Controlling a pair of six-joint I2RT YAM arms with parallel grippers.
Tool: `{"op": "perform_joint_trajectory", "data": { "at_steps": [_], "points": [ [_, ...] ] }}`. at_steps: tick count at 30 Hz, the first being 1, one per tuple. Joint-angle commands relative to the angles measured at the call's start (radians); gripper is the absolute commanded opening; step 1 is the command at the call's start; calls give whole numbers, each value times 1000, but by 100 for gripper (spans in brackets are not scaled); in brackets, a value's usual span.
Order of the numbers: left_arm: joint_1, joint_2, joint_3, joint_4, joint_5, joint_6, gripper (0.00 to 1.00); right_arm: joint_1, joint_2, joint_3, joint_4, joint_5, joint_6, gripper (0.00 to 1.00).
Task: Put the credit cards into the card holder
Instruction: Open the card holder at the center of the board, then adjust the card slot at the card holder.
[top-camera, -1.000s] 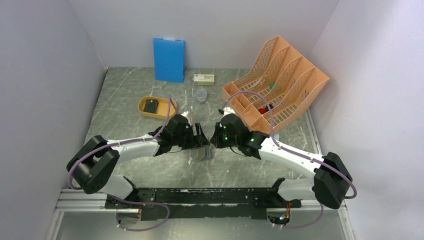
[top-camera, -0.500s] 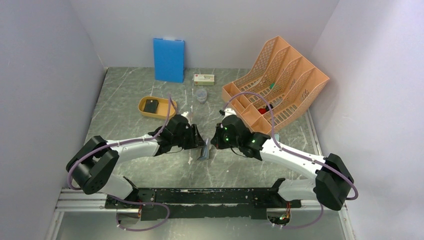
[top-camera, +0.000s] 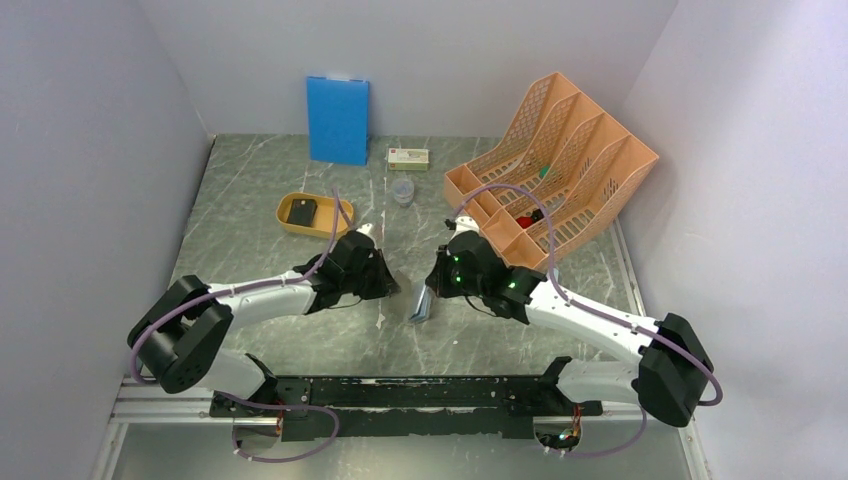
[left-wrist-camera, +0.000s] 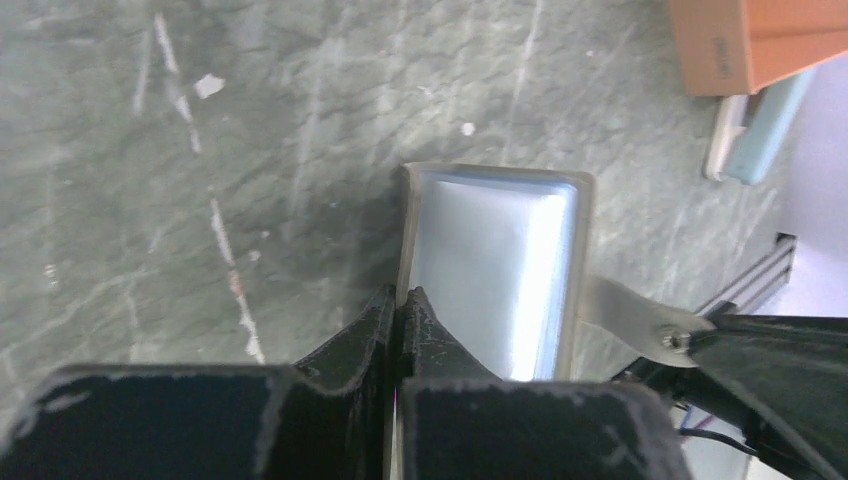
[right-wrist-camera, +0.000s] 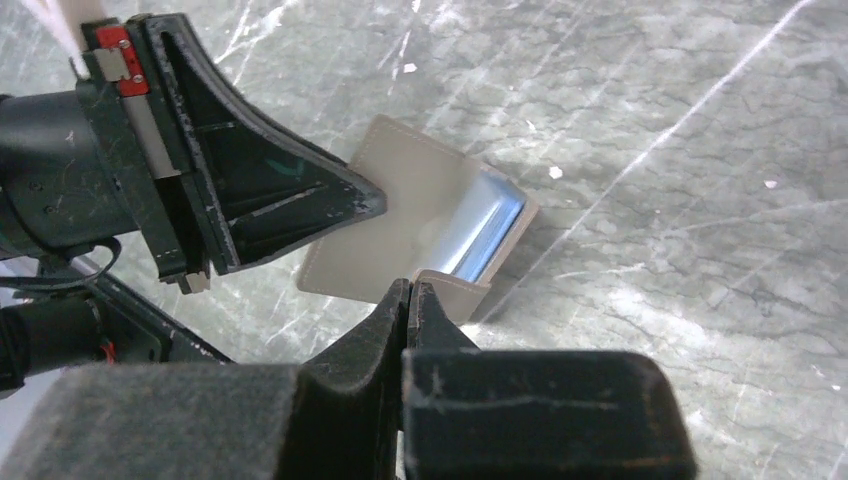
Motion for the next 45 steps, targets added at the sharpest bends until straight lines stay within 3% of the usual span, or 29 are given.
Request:
{"op": "perform_joint_trajectory", "data": {
  "at_steps": [1,13,15,18,21,27,34,36,41,45],
  "points": [
    [-6,-7,-40,-64,-60,21,5,-10,1,-12,-73,98,40,0],
    [-6,12,-106,-68,-102,-11,5,-68,32,-140,-140,147,143,0],
    [-6,2,-121,-64,-102,-22,5,-78,17,-149,-150,147,146,10],
    [-6,-10,-138,-58,-102,-36,5,-81,-23,-140,-185,157,142,33],
    [-6,-13,-147,-53,-102,-47,5,-82,-87,-101,-243,165,131,44],
    [-7,-32,-166,-43,-102,-77,5,-80,-190,-31,-201,-18,76,46],
    [-8,-43,-179,-51,-102,-114,5,-51,-108,-27,26,-277,119,45],
    [-7,-38,-180,-55,-102,-123,5,-26,-71,-16,33,-269,124,45],
    [-7,-30,-194,-45,-102,-134,5,-3,-15,-8,-107,-33,143,50],
    [-7,-29,-201,-42,-102,-135,5,-24,-16,-78,-82,-27,159,56]
  ]
}}
